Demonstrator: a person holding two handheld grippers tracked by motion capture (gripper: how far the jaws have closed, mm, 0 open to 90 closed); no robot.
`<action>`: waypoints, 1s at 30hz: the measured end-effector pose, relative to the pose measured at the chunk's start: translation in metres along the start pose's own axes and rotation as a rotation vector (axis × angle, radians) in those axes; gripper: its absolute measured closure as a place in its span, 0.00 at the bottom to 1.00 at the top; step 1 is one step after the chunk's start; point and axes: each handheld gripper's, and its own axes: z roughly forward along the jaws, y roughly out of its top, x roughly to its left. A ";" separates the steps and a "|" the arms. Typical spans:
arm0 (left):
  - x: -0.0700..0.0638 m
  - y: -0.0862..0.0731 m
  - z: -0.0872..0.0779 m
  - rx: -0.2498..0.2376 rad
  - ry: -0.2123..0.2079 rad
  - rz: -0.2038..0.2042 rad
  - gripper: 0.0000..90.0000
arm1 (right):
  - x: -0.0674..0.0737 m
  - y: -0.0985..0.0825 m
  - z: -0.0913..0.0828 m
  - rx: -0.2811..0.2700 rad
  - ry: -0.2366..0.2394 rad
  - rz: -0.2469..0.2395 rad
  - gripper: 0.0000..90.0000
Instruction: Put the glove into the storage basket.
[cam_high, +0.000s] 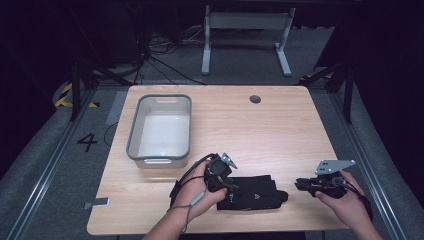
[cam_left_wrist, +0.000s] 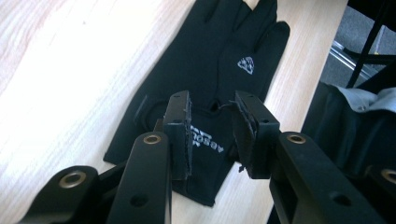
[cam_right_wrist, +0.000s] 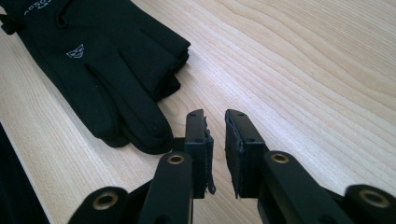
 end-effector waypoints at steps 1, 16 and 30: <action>0.000 0.002 0.001 0.002 0.000 0.005 0.76 | -0.001 0.000 -0.001 -0.004 0.000 0.004 0.88; 0.004 0.021 0.042 0.027 -0.008 0.064 0.69 | -0.007 -0.005 -0.006 -0.031 0.016 0.056 0.84; -0.001 0.022 0.065 0.058 -0.029 0.122 0.50 | -0.005 -0.005 -0.004 -0.029 0.042 0.059 0.81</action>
